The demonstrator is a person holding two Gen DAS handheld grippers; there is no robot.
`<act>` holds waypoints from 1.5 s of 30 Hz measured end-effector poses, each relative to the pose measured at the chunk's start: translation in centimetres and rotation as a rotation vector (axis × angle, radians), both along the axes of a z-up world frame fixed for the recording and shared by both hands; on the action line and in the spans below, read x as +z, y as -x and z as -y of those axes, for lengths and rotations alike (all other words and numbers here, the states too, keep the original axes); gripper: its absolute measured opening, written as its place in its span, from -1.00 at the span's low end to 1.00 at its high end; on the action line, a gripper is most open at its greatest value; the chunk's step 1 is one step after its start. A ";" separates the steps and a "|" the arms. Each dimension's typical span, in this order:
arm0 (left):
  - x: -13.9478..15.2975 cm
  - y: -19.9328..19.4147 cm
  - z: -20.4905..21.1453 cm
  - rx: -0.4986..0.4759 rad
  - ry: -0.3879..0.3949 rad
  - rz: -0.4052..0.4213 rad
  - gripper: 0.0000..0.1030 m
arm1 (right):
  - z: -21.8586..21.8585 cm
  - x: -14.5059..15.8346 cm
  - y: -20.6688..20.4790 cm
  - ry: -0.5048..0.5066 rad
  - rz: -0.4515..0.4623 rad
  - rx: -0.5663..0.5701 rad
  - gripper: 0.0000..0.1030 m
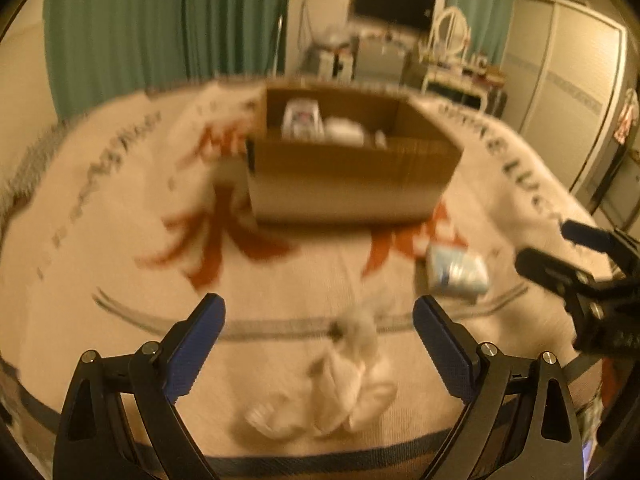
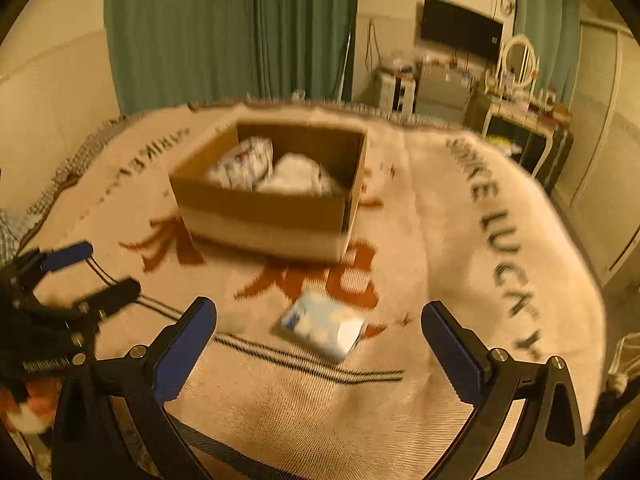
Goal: Organize soft objects
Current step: 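Grasp the white lace cloth with the left gripper while the right gripper grasps the blue floral tissue pack, then carry the lace cloth and blue tissue pack into the box and open both grippers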
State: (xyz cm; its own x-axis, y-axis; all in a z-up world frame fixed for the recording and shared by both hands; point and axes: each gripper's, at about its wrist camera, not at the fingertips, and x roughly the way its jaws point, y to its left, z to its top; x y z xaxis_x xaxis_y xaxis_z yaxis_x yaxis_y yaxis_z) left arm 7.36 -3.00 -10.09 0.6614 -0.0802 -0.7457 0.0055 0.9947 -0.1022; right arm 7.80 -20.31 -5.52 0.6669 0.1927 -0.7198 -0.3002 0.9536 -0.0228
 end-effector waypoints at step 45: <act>3.6 5.3 -1.8 -0.118 0.020 0.111 -0.41 | -1.7 0.8 4.7 -0.141 0.036 -0.042 0.53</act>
State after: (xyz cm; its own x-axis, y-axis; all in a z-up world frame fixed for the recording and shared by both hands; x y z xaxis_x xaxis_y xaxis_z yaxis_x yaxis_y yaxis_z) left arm 2.07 -1.20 -6.45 0.7245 -0.1764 -0.6663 0.1347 0.9843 -0.1141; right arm 3.13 -18.62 -4.70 0.7014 0.2614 -0.6631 -0.2612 0.9599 0.1021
